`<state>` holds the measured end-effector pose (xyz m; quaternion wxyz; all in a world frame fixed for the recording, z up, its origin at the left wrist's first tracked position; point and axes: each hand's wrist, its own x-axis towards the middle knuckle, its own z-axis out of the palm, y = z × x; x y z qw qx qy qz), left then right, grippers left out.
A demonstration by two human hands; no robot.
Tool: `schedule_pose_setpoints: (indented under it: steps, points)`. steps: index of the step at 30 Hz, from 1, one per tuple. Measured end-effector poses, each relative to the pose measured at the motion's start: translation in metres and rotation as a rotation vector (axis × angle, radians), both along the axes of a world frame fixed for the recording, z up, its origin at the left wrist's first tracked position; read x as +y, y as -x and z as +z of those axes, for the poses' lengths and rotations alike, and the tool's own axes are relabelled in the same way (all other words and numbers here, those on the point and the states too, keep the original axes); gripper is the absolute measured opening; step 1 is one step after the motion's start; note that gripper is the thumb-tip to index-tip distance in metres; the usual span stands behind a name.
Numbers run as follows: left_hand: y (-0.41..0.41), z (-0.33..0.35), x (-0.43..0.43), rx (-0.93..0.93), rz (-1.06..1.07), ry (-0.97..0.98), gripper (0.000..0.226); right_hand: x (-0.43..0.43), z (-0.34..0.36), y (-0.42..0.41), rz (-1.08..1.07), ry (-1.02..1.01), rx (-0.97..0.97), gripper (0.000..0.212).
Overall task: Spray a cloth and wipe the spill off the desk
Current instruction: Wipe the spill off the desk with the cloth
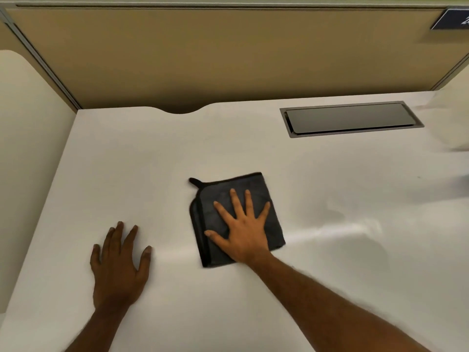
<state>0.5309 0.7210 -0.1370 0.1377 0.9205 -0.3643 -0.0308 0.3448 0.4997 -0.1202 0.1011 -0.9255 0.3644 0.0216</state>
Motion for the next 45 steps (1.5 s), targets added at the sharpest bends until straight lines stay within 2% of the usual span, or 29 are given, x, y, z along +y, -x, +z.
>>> schedule_pose_setpoints:
  steps: [4, 12, 15, 18, 22, 29, 36, 41, 45]
  points:
    - [-0.002, 0.000, 0.000, -0.004, -0.007, 0.009, 0.068, -0.042, 0.002, -0.015, 0.023, -0.011, 0.006, 0.069]
    - [-0.001, -0.002, 0.003, -0.012, -0.012, 0.010, 0.069, -0.112, 0.003, 0.085, -0.448, -0.004, 0.022, 0.067]
    - [0.000, -0.002, 0.002, -0.021, -0.021, 0.008, 0.071, -0.110, 0.004, 0.114, -0.536, -0.040, 0.037, 0.070]
    - [0.000, -0.003, 0.003, -0.021, -0.027, -0.011, 0.071, -0.086, 0.005, 0.106, -0.562, -0.040, 0.059, 0.078]
    - [0.000, -0.003, 0.004, -0.013, -0.034, -0.025, 0.071, -0.038, 0.002, 0.061, -0.487, -0.038, 0.042, 0.083]
    - [0.002, -0.002, 0.003, -0.024, -0.056, -0.015, 0.069, 0.049, 0.005, -0.026, -0.229, -0.046, 0.030, 0.086]
    - [0.012, 0.005, 0.014, 0.029, -0.083, 0.139, 0.066, 0.136, -0.002, -0.038, 0.094, -0.020, 0.003, 0.081]
    - [0.019, 0.008, 0.026, -0.009, -0.156, 0.087, 0.065, 0.113, 0.000, -0.007, 0.116, 0.004, -0.037, 0.074]
    - [0.024, 0.010, 0.036, -0.039, -0.184, -0.010, 0.069, 0.074, -0.001, 0.046, -0.057, 0.029, -0.015, 0.076]
